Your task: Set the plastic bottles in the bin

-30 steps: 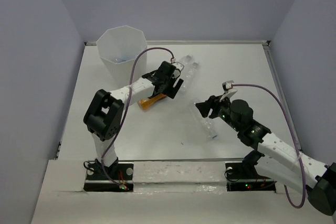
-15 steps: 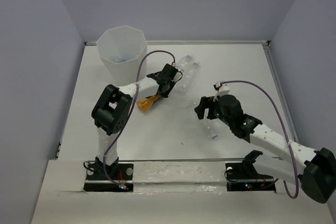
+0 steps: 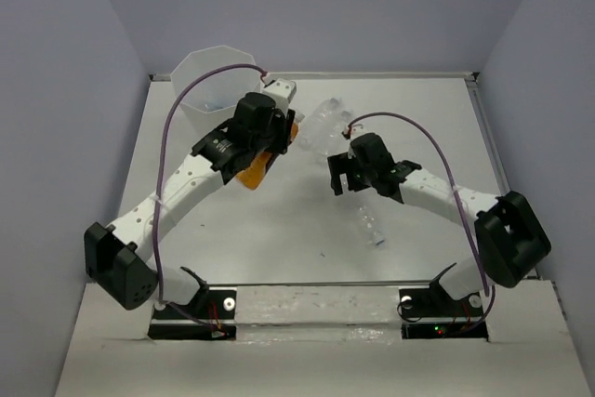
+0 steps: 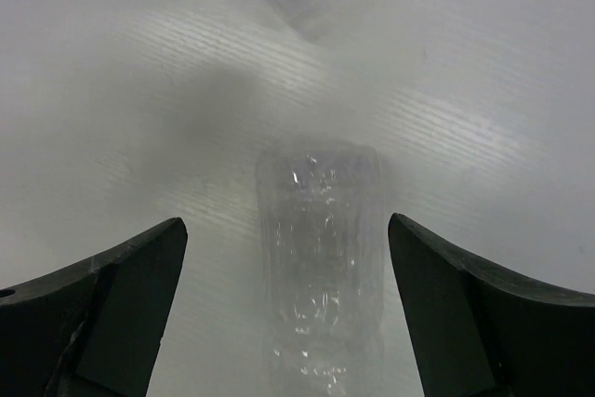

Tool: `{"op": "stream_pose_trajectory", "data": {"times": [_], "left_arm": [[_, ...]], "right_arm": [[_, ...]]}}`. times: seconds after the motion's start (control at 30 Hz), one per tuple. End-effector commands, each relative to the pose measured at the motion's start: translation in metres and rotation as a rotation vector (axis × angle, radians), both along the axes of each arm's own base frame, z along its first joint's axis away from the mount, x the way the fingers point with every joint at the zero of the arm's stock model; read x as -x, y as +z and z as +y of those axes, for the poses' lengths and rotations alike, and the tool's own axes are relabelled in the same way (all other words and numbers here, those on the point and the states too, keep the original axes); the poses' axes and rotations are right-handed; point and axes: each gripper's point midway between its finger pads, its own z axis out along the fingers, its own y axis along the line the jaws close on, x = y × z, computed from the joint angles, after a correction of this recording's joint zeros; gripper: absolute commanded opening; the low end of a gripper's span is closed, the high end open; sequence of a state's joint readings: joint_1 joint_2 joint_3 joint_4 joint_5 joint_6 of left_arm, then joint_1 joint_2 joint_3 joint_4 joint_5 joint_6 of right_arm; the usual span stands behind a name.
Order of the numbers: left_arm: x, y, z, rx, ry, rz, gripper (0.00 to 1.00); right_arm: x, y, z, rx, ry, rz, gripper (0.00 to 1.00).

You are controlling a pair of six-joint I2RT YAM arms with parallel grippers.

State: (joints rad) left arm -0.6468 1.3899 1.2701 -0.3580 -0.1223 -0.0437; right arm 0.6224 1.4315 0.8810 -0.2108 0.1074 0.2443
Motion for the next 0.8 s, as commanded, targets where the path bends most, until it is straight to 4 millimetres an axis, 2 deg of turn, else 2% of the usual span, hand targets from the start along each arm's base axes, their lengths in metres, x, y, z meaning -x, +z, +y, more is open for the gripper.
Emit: {"op": "stream_pose_trajectory", "data": {"times": [0.0,0.07,0.1,0.17,0.23,0.3,0.33,0.37,0.43,0.47,0.5,0.53,0.57,0.6,0.67,0.7,0.77], "left_arm": [[-0.002,0.105,-0.008,0.239,0.038,-0.180,0.21],[-0.002,0.143,-0.006,0.327,0.052,-0.255,0.21],[-0.001,0.179,-0.001,0.396,0.067,-0.343,0.22],[-0.002,0.211,0.011,0.453,0.112,-0.423,0.23],[-0.005,0.246,0.040,0.506,0.241,-0.533,0.23],[-0.007,0.263,0.061,0.553,0.322,-0.595,0.26],[-0.008,0.276,0.078,0.585,0.368,-0.647,0.28],[-0.008,0.286,0.087,0.607,0.386,-0.681,0.28],[-0.009,0.303,0.104,0.654,0.431,-0.740,0.29],[-0.014,0.309,0.121,0.657,0.470,-0.770,0.29],[-0.019,0.312,0.127,0.666,0.485,-0.783,0.29],[-0.022,0.317,0.134,0.680,0.503,-0.812,0.29],[-0.028,0.318,0.149,0.674,0.543,-0.833,0.29],[-0.033,0.318,0.155,0.676,0.563,-0.846,0.29],[-0.048,0.317,0.164,0.681,0.590,-0.880,0.29],[-0.058,0.317,0.171,0.678,0.609,-0.905,0.29],[-0.072,0.311,0.176,0.667,0.627,-0.912,0.30]], "right_arm": [[-0.018,-0.011,0.012,0.065,0.048,0.039,0.94],[-0.025,-0.014,0.017,0.072,0.050,0.046,0.93],[-0.026,-0.025,0.018,0.086,0.052,0.071,0.91],[-0.028,-0.030,0.020,0.093,0.055,0.081,0.90],[-0.028,-0.039,0.018,0.116,0.051,0.103,0.89],[-0.024,-0.046,0.015,0.133,0.053,0.122,0.88],[-0.021,-0.048,0.014,0.131,0.058,0.130,0.84],[-0.019,-0.050,0.014,0.131,0.060,0.138,0.81],[-0.012,-0.055,0.014,0.121,0.076,0.160,0.75],[-0.009,-0.055,0.016,0.112,0.083,0.168,0.70],[-0.006,-0.053,0.019,0.088,0.095,0.176,0.64],[-0.002,-0.053,0.018,0.082,0.098,0.180,0.64],[0.000,-0.043,0.023,0.056,0.108,0.153,0.64],[0.000,-0.037,0.023,0.045,0.106,0.139,0.64],[0.016,-0.024,0.040,-0.014,0.176,0.123,0.63],[0.021,-0.004,0.047,-0.064,0.202,0.086,0.62],[0.030,0.014,0.056,-0.115,0.239,0.047,0.60]]}}
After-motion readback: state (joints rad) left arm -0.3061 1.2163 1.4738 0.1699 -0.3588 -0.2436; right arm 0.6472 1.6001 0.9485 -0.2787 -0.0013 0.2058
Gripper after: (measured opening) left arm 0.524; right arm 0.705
